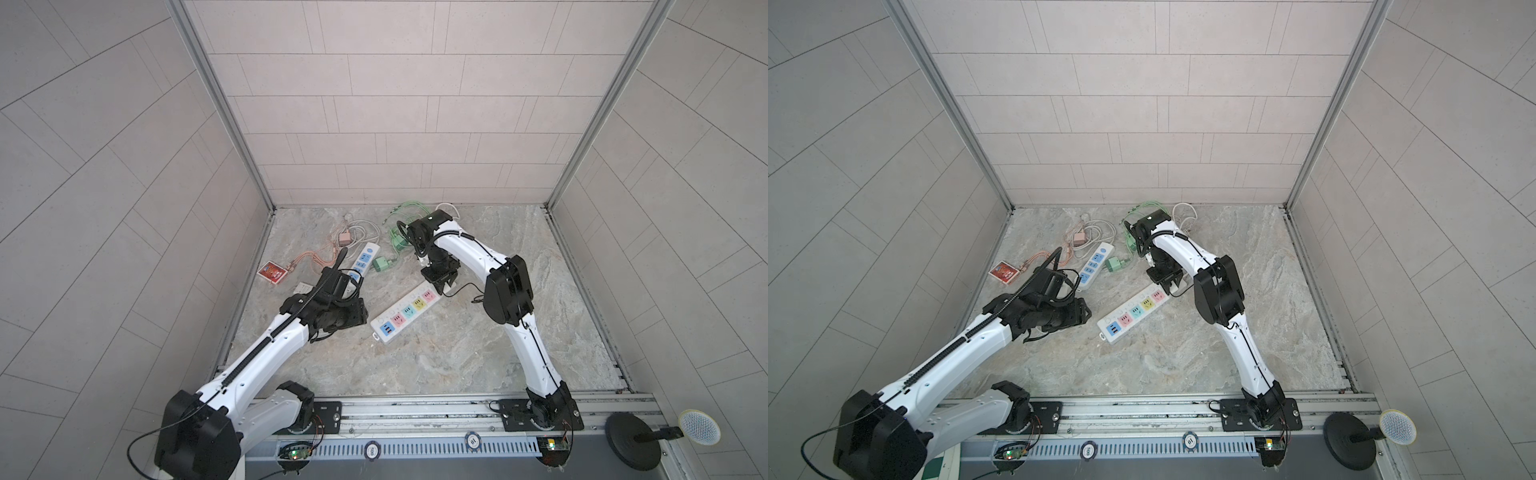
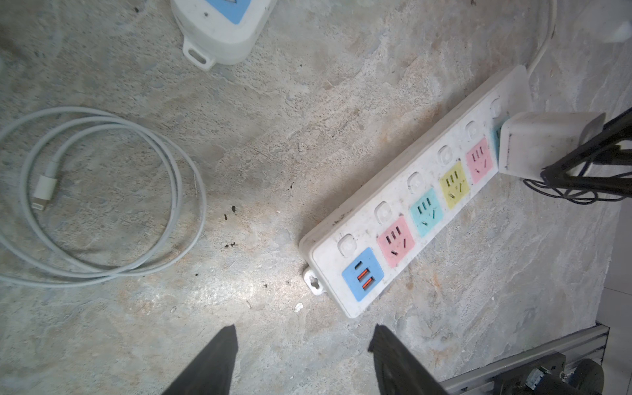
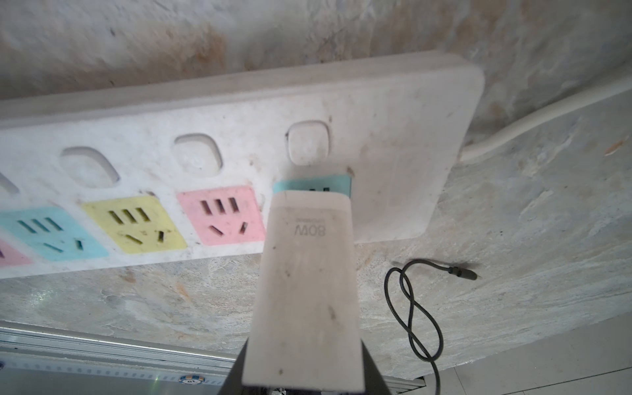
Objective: Insert plugs into power strip
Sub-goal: Insert the plug into the socket.
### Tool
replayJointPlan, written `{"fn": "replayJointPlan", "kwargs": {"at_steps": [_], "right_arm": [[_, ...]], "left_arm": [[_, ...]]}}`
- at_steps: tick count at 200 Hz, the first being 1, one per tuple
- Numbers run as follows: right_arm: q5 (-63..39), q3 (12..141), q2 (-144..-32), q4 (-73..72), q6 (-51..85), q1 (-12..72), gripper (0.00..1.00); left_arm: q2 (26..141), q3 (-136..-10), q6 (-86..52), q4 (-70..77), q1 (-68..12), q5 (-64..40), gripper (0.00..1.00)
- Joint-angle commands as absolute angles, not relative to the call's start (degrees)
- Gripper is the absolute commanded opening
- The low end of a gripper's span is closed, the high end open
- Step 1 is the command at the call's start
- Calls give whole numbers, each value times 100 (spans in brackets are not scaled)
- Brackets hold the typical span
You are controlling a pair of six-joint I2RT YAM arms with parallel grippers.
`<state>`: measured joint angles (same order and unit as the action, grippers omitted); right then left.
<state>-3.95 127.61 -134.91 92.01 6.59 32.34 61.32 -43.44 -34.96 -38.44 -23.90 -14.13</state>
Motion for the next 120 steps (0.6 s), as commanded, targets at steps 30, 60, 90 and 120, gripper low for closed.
{"fn": "replayJointPlan", "kwargs": {"at_steps": [30, 60, 90, 120], "right_arm": [[-653, 12906, -13616, 8894, 712, 3247, 30], [-650, 12946, -13493, 8868, 723, 3245, 35], [-608, 12998, -13462, 8894, 738, 3235, 38], [-536, 12990, -13440, 8921, 758, 3239, 39]], "left_arm": [[6132, -4245, -3454, -3876, -2364, -1424, 70], [6173, -4254, -3437, -3858, -2358, -1432, 70], [6190, -4254, -3428, -3858, -2364, -1458, 70], [6150, -4245, -3439, -3858, -2364, -1461, 70]]}}
